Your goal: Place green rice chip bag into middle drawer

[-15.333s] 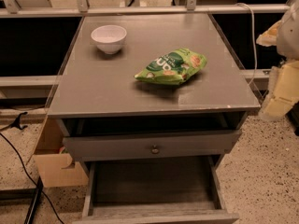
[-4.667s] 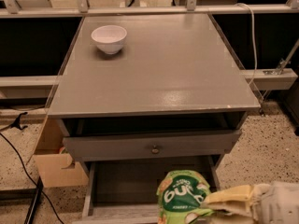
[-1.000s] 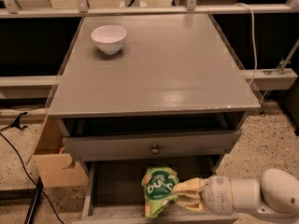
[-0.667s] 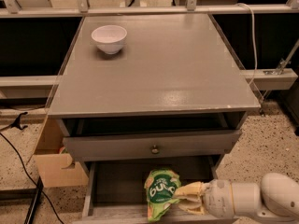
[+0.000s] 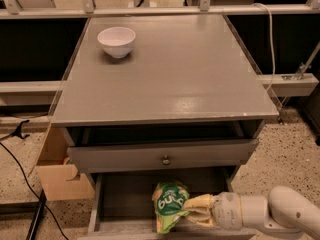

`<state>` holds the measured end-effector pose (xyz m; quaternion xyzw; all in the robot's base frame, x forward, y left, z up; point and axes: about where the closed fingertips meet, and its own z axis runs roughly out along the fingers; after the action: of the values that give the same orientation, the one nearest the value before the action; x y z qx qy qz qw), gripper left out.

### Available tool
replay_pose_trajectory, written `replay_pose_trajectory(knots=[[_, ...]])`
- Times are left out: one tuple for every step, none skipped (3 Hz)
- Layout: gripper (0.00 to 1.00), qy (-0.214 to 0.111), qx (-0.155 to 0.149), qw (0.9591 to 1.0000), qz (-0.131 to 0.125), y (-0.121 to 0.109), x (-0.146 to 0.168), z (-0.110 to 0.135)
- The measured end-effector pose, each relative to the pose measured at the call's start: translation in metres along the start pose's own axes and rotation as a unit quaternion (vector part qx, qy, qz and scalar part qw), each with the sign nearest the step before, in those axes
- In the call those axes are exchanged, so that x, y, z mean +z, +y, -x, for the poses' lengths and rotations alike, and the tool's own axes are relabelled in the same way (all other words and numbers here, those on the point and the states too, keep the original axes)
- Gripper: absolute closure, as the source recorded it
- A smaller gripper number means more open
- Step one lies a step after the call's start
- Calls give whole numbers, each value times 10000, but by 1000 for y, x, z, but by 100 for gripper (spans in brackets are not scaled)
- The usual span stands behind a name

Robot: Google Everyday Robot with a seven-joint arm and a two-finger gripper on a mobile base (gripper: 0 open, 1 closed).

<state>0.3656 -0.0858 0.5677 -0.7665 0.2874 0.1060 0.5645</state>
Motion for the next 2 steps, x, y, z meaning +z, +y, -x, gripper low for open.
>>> replay_pose_trajectory(knots=[[100, -117, -222, 9996, -100, 2, 19, -20], [100, -167, -760, 9970, 51, 1, 46, -35]])
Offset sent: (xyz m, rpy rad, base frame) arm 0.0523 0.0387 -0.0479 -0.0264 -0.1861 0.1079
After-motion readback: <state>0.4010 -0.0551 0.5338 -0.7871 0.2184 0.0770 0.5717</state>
